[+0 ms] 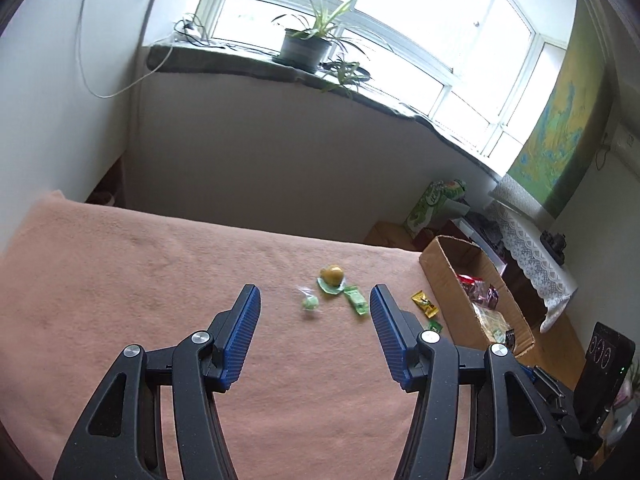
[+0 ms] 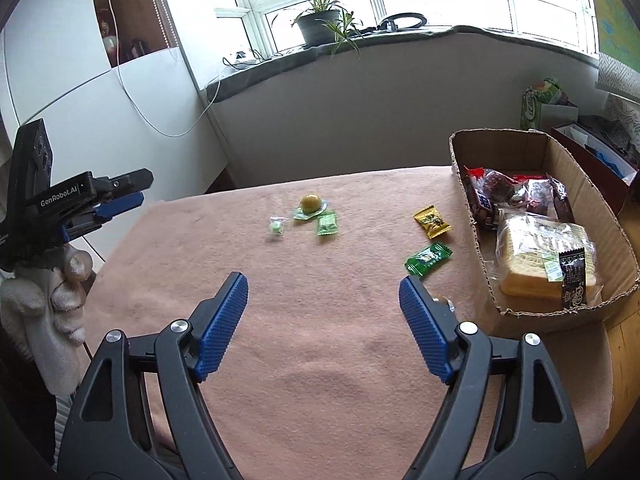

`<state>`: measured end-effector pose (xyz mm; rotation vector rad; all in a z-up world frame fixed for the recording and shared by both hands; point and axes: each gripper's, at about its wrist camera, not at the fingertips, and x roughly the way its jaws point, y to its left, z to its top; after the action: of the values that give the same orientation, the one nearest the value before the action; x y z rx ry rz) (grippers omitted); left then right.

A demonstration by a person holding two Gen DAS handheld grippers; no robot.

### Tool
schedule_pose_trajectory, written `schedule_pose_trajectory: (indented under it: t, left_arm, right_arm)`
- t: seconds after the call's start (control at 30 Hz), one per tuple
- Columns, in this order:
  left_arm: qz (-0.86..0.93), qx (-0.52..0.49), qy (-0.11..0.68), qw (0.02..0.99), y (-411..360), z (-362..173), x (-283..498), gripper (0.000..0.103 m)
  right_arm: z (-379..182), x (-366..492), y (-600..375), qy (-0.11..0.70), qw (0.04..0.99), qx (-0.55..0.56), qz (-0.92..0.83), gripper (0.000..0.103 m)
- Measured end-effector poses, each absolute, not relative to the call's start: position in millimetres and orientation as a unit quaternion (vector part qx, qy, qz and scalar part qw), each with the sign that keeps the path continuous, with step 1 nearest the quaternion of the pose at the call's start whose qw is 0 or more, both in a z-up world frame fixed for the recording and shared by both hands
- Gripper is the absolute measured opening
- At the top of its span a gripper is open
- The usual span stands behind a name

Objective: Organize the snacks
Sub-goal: 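Withdraw both open tools from the box back over the table, then grasp the green-wrapped candy with the right tool while the left tool grasps the small clear green candy bag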

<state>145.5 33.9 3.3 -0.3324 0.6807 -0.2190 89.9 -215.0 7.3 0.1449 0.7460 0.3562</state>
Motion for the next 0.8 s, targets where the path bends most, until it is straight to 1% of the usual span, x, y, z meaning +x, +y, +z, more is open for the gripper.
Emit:
schedule_pose_trajectory:
  t: [0.13,0.33,0.47,0.53,0.6,0.8]
  left_arm:
    - [-0.085,-0.166,0.303,0.935,60.1,28.7,146.0,0.056]
    - [-0.062,-0.164,0.247,0.953,85.8,83.5,159.2,0.056]
    - [-0.048,-0.167,0.225,0.959,90.8,101.0,177.4,0.056]
    - [-0.045,-0.163,0.231,0.958,86.4,94.3,188.0,0.056]
    - [-0.056,-0.155,0.254,0.953,75.1,74.7,198.9,0.056]
    - [-0.08,-0.118,0.335,0.931,30.1,-12.3,219.2,0.056]
  right_arm:
    - [18.8,96.3,-212.5,0.358,0.913,0.071,0.183,0.081]
    - [52.9,115.2,-203.8,0.333,0.925,0.051,0.173,0.081]
    - [67.8,138.3,-194.4,0.319,0.931,0.046,0.172,0.081]
    - [65.9,151.8,-188.2,0.322,0.929,0.05,0.175,0.081]
    - [56.8,165.9,-180.8,0.328,0.928,0.048,0.171,0.081]
    - [2.4,201.0,-164.0,0.376,0.913,0.035,0.157,0.081]
